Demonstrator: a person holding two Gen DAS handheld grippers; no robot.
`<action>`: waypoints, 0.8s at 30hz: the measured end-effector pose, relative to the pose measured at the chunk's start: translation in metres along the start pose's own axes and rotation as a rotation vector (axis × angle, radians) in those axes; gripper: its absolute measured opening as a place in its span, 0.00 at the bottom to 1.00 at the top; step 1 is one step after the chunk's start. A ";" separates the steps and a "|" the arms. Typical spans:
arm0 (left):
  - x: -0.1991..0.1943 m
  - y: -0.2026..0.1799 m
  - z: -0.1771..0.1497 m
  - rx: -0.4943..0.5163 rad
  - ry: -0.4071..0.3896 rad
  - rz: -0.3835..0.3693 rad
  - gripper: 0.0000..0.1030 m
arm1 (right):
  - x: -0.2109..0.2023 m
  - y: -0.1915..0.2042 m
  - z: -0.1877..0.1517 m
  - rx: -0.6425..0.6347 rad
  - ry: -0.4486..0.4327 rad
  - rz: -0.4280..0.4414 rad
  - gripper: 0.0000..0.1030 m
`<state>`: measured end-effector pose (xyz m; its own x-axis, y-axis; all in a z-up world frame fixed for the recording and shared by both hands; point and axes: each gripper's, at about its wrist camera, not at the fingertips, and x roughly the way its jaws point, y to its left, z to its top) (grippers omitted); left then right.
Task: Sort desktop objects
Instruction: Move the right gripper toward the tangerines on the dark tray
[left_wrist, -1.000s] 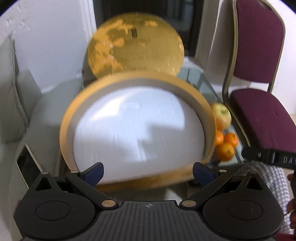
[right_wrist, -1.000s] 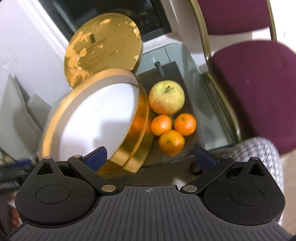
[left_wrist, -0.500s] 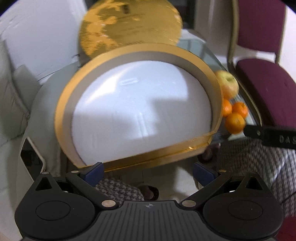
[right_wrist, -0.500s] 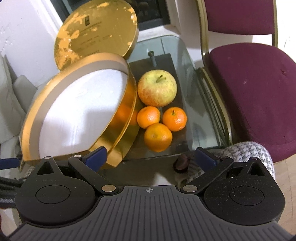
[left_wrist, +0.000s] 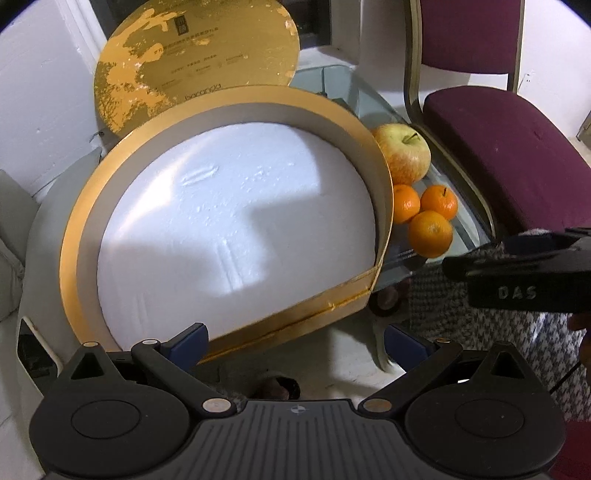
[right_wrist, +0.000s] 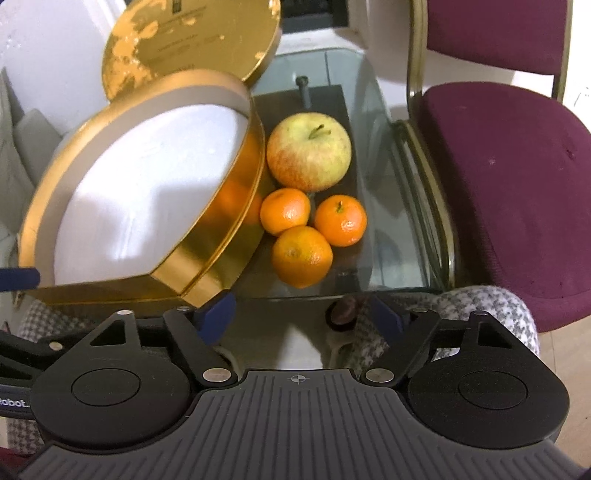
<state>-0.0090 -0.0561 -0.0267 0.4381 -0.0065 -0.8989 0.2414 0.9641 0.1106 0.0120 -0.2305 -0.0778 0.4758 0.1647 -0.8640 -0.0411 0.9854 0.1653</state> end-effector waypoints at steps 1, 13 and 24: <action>0.001 0.000 0.001 0.000 -0.002 0.005 0.99 | 0.003 0.001 0.001 -0.002 0.007 -0.005 0.79; 0.022 -0.004 0.019 0.020 0.019 0.041 0.99 | 0.031 -0.011 0.014 0.088 0.026 0.037 0.61; 0.031 -0.001 0.029 0.010 0.038 0.062 0.99 | 0.063 -0.015 0.026 0.132 0.056 0.021 0.61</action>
<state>0.0291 -0.0650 -0.0428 0.4198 0.0636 -0.9054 0.2237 0.9595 0.1712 0.0655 -0.2360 -0.1220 0.4259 0.1910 -0.8844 0.0668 0.9682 0.2413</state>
